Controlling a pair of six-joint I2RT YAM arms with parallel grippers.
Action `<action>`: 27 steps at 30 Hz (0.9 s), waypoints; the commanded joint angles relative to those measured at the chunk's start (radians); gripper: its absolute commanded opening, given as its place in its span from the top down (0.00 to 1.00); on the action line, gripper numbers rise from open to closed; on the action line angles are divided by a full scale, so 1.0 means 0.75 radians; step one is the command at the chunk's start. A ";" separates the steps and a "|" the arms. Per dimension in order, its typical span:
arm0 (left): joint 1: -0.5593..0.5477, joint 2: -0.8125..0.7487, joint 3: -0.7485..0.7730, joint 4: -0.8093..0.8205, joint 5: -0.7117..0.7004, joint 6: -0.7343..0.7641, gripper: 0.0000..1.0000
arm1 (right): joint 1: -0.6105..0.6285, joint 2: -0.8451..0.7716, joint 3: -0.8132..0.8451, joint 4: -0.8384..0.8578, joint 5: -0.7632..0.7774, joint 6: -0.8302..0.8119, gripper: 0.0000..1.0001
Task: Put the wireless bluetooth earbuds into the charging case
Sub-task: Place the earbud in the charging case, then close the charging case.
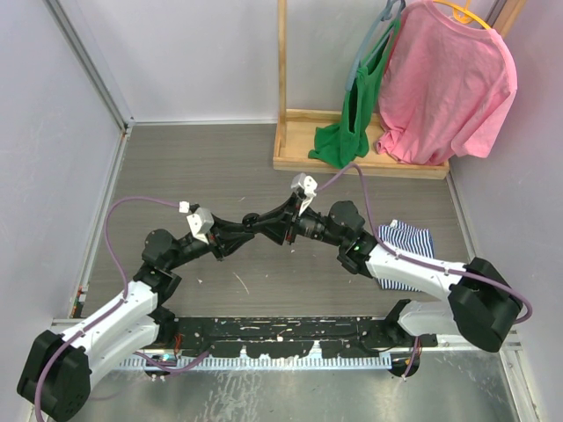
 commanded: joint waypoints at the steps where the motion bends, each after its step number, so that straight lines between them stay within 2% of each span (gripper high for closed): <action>1: -0.004 -0.020 0.005 0.102 0.010 -0.003 1.00 | 0.007 -0.076 0.015 0.025 0.041 -0.041 0.61; 9: -0.005 0.004 0.009 0.102 0.011 -0.002 1.00 | 0.005 -0.172 0.048 -0.135 0.088 -0.097 0.50; 14: -0.004 0.011 0.011 0.100 0.019 0.002 1.00 | -0.016 -0.196 0.121 -0.300 0.050 -0.112 0.39; 21: -0.004 0.015 0.017 0.089 0.043 0.006 1.00 | -0.047 -0.092 0.335 -0.605 -0.103 -0.143 0.29; 27: -0.005 0.006 0.017 0.088 0.056 0.009 1.00 | -0.084 0.017 0.453 -0.738 -0.151 -0.120 0.28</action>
